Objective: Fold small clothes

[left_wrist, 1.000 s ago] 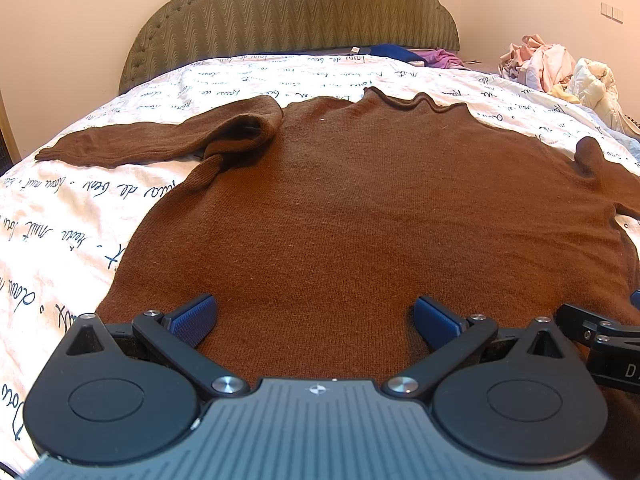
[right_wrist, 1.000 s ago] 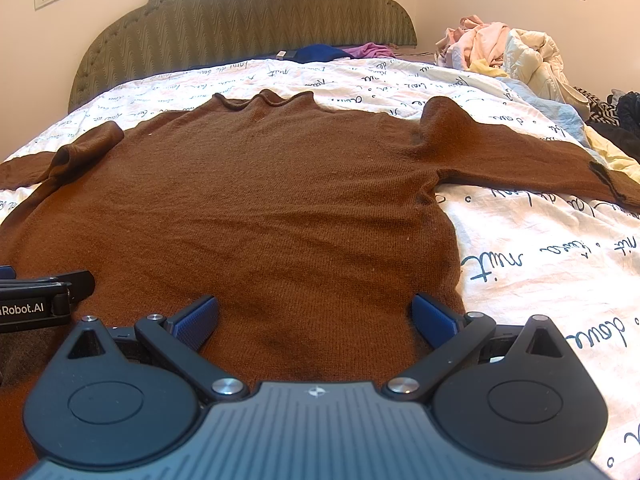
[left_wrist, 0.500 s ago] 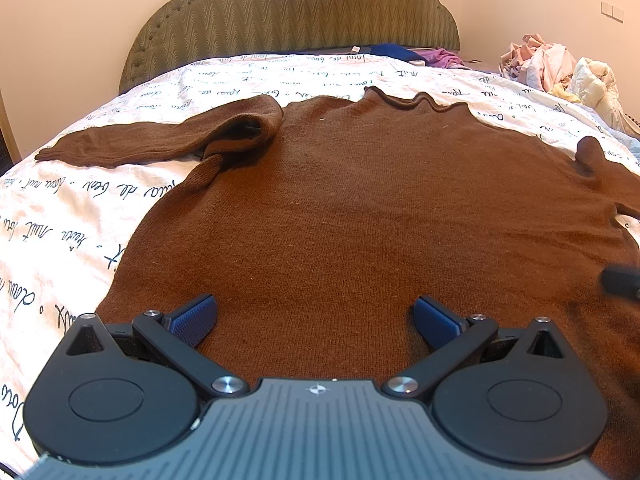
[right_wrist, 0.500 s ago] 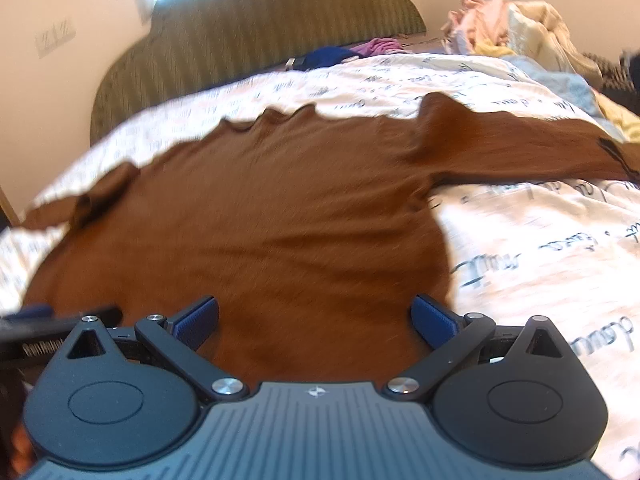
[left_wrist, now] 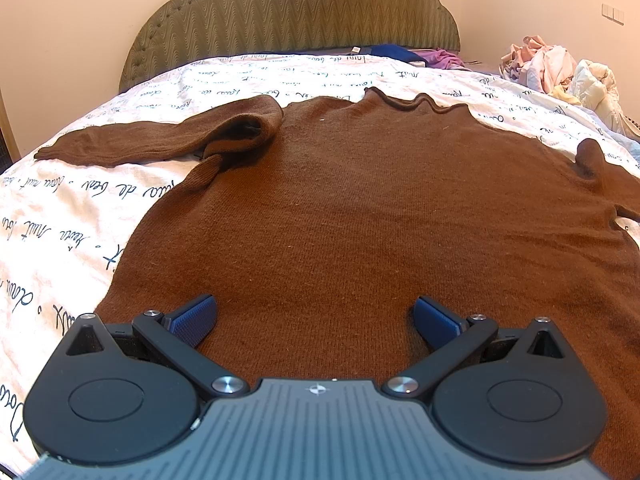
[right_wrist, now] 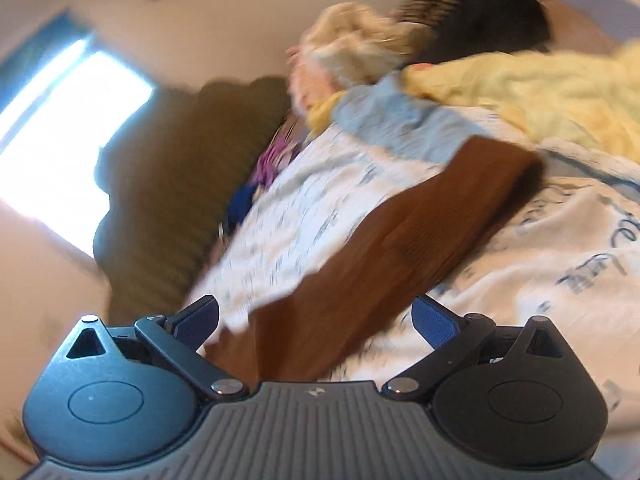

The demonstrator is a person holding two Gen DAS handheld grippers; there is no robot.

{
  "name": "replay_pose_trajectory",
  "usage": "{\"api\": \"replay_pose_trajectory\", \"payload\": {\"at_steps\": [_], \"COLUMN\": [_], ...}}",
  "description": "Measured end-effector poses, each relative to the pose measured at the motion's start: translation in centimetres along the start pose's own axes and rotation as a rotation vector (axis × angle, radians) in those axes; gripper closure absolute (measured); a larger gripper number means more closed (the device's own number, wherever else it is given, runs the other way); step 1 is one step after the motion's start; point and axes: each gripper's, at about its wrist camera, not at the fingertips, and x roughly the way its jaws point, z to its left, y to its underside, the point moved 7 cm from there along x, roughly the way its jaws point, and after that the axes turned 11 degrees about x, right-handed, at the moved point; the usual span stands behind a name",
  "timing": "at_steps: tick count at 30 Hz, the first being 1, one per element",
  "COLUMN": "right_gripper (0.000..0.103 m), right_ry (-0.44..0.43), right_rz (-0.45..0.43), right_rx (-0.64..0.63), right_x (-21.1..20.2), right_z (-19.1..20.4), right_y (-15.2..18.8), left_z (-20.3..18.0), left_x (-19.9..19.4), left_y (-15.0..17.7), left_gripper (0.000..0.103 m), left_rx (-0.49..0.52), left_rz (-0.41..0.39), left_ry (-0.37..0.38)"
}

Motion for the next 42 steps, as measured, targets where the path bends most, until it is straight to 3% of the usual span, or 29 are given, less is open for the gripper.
{"api": "replay_pose_trajectory", "payload": {"at_steps": [2, 6, 13, 26, 28, 29, 30, 31, 33, 37, 42], "right_gripper": [0.002, 0.031, 0.032, 0.033, 0.043, 0.056, 0.08, 0.095, 0.098, 0.098, 0.096], "right_ry": [-0.028, -0.028, -0.01, -0.097, -0.091, -0.1, -0.116, -0.129, -0.142, -0.288, -0.364], "right_rz": [-0.034, -0.039, -0.03, -0.039, -0.029, -0.028, -0.031, -0.042, -0.062, 0.021, 0.312], "right_rx": [0.099, 0.218, 0.239, 0.378, 0.378, 0.375, 0.371, 0.365, 0.355, 0.318, 0.226], "right_x": [-0.4, 0.3, 0.7, 1.5, 2.2, 2.5, 2.8, 2.9, 3.2, 4.9, 11.9], "right_z": [-1.7, -4.4, -5.6, -6.9, -6.8, -6.6, -6.3, -6.1, -5.3, 0.0, 7.4], "right_y": [-2.1, -3.8, -3.6, -4.9, -4.7, -4.7, -4.5, -4.4, -4.1, -0.3, 11.8], "left_z": [0.0, 0.0, 0.0, 0.1, 0.1, 0.1, 0.1, 0.1, 0.1, 0.3, 0.1], "left_x": [0.0, 0.0, 0.0, 0.0, 0.0, 0.0, 0.0, 0.0, 0.0, 0.2, 0.4], "left_y": [0.0, 0.0, 0.0, 0.0, 0.0, 0.0, 0.0, 0.0, 0.0, -0.1, -0.2], "left_gripper": [0.0, 0.0, 0.0, 0.0, 0.0, 0.0, 0.0, 0.0, 0.0, 0.0, 0.0], "left_rx": [0.0, 0.0, 0.0, 0.0, 0.0, 0.0, 0.0, 0.0, -0.001, -0.019, -0.01], "left_rz": [0.0, 0.0, 0.0, 0.0, 0.0, 0.0, 0.0, 0.0, 0.0, 0.001, 0.003], "left_ry": [0.0, 0.0, 0.0, 0.0, 0.001, 0.0, 0.0, 0.001, 0.002, 0.015, -0.001]}}
